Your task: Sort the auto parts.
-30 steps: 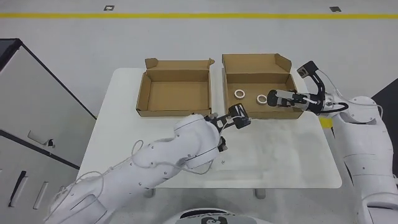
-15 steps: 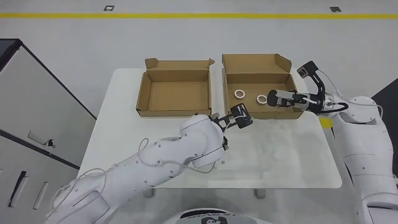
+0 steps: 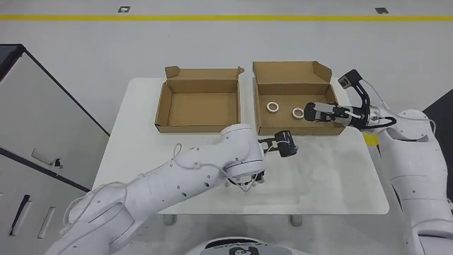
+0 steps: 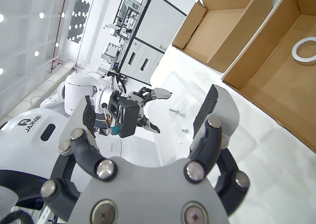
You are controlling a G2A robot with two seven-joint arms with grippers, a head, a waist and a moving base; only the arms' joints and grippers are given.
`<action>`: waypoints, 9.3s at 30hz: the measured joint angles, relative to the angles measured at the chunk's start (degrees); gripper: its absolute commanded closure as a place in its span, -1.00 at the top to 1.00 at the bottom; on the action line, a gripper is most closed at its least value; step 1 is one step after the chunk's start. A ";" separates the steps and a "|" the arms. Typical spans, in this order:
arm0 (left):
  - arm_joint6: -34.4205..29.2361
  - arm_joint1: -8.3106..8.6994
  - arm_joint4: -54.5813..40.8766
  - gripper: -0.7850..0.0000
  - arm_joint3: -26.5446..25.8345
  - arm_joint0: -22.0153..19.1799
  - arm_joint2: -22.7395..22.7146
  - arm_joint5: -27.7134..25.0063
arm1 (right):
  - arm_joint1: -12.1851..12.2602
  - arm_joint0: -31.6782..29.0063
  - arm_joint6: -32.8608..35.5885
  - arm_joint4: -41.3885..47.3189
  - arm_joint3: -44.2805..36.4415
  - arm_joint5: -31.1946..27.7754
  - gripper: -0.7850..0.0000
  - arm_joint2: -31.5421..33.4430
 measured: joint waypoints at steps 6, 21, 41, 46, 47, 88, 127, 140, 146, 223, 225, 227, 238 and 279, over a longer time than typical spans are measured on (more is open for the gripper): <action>0.00 -1.85 -2.75 1.00 4.08 -3.18 3.12 0.82 | 0.00 0.00 0.00 0.00 0.00 0.00 1.00 0.00; 0.00 -2.48 -5.10 0.55 7.55 -5.55 8.00 -1.16 | 0.00 0.00 0.00 0.00 0.00 0.00 1.00 0.00; 0.00 -4.88 -9.69 0.04 13.30 -6.41 12.42 -3.82 | 0.00 0.00 0.00 0.00 0.00 0.00 1.00 0.00; 0.07 -5.55 -10.09 0.11 14.80 -6.18 12.66 -4.06 | 0.00 0.00 0.00 0.00 0.00 0.00 1.00 0.00; 0.05 -5.66 -10.08 0.10 14.98 -6.13 12.70 -4.03 | 0.00 0.00 0.00 0.00 0.00 0.00 1.00 0.00; 1.31 -6.90 -10.59 -1.00 18.17 -4.36 10.69 -5.30 | 0.00 0.00 0.00 0.00 0.00 0.00 1.00 0.00; 4.13 3.40 -21.22 -1.00 1.26 -15.91 3.57 4.61 | 0.00 0.00 0.00 0.00 0.00 0.00 1.00 0.00; 7.66 13.65 -29.44 -1.00 -10.06 2.50 -21.98 -0.06 | 0.00 0.00 0.00 0.00 0.00 0.00 1.00 0.00; 14.71 15.29 -40.52 -1.00 -12.93 8.38 -31.59 -5.05 | 0.00 0.00 0.00 0.00 0.00 0.00 1.00 0.00; 32.46 9.44 -109.60 -1.00 -2.77 15.03 -36.02 -37.90 | 0.00 0.00 0.00 0.00 0.00 0.00 1.00 0.00; 33.34 9.47 -103.85 -1.00 -2.67 14.93 -36.88 -37.67 | 0.00 0.00 0.00 0.00 0.00 0.00 1.00 0.00; 34.91 9.38 -100.78 -1.00 -3.26 15.19 -37.10 -37.53 | 0.00 0.00 0.00 0.00 0.00 0.00 1.00 0.00; 37.35 8.48 -110.37 -1.00 -6.53 17.27 -35.87 -38.27 | 0.00 0.00 0.00 0.00 0.00 0.00 1.00 0.00; 30.79 7.12 -112.36 -1.00 -8.65 19.29 -37.69 -36.42 | 0.00 0.00 0.00 0.00 0.00 0.00 1.00 0.00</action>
